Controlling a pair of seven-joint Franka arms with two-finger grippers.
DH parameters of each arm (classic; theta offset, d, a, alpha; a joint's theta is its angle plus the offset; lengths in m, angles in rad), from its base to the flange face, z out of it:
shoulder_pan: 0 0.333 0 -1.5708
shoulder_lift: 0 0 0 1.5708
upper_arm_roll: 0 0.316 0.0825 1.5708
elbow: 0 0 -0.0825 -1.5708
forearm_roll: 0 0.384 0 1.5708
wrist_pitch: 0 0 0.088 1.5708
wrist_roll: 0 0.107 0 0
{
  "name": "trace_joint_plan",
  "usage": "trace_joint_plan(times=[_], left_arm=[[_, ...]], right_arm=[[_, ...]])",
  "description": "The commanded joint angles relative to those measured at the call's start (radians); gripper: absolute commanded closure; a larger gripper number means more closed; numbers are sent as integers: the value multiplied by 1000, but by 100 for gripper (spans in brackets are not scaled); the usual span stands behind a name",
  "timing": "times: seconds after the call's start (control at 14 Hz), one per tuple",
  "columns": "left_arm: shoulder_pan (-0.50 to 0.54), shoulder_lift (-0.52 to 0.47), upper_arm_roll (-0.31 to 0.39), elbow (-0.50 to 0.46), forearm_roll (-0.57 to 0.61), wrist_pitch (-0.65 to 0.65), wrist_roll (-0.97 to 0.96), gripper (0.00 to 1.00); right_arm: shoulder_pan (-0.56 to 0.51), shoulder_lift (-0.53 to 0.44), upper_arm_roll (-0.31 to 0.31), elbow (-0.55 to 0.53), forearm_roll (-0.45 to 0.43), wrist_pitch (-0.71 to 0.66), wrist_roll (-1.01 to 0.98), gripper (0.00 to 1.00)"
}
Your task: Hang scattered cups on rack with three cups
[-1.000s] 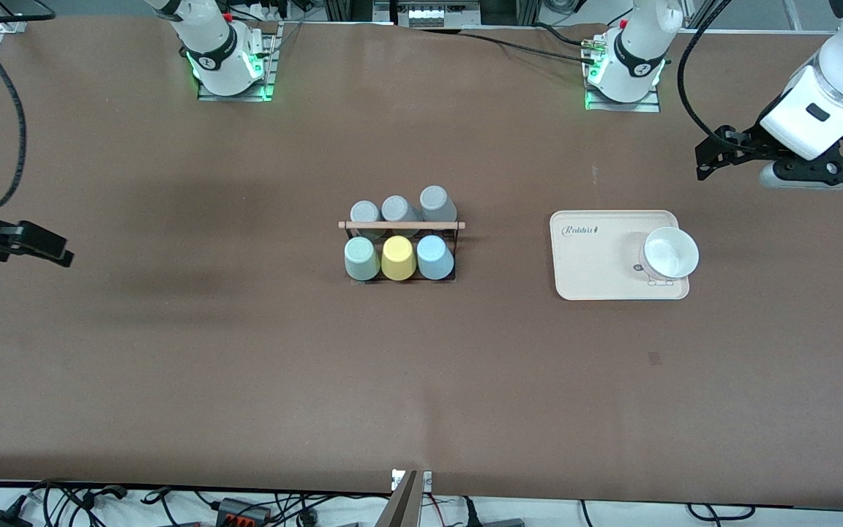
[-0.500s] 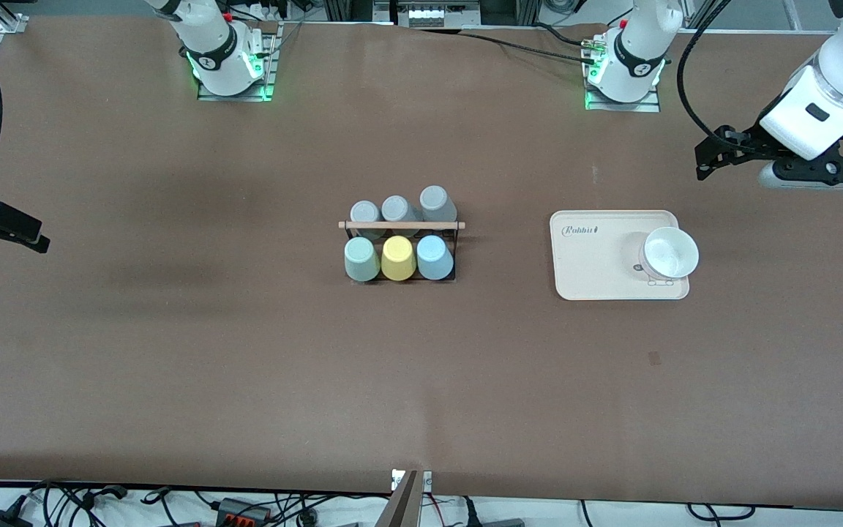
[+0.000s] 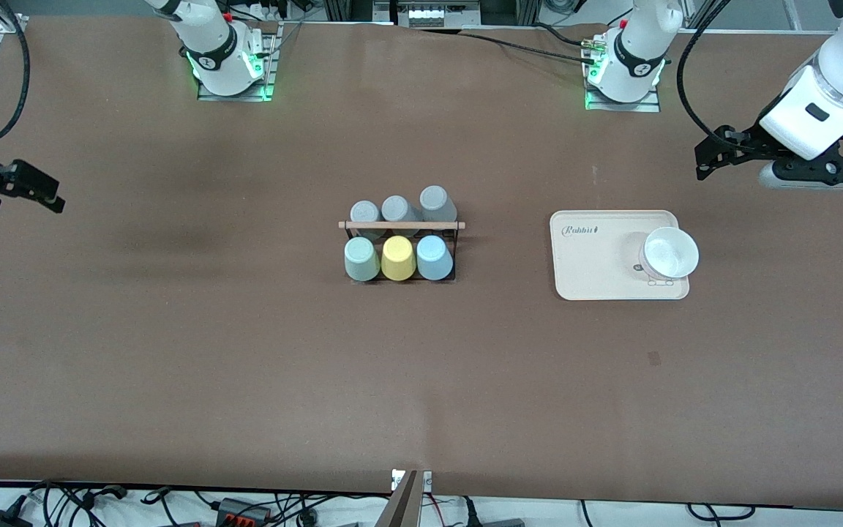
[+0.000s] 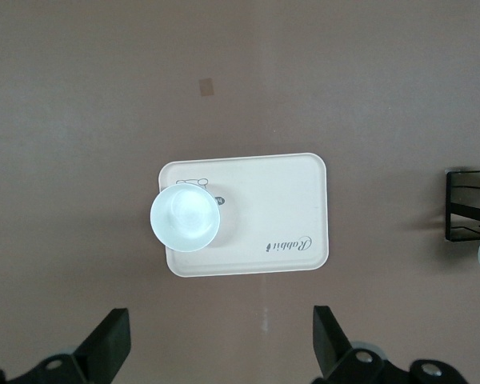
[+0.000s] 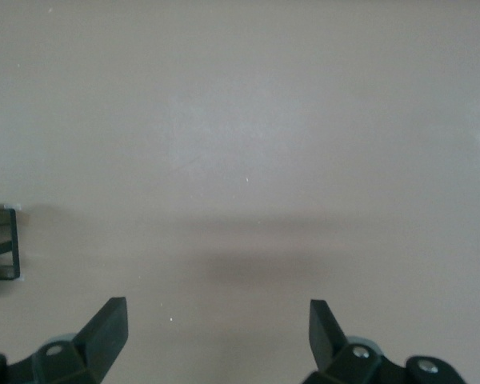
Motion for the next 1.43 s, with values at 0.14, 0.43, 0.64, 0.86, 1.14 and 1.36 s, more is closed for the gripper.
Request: trace_joint_plan(times=[0.14,0.43,0.64,0.86,1.14,1.36], left_arm=[[7,9,-9,25,9,-17,16,0],[7,9,-9,25,9,-19,16,0],[7,9,-9,25,9,-17,16,0],[7,9,-9,25,9,-17,16,0],[7,9,-9,25,9,-17,16,0],[7,9,-9,25,9,-17,16,0]], right_arm=[[1,-46,14,-57,-12,19,-22,0],[1,-44,14,-49,3,11,-4,0],[2,-49,14,-47,3,11,-4,0],[-1,-49,14,-47,7,20,-4,0],[-48,-55,47,-49,21,19,-4,0],[-35,-57,43,-49,21,14,-4,0]])
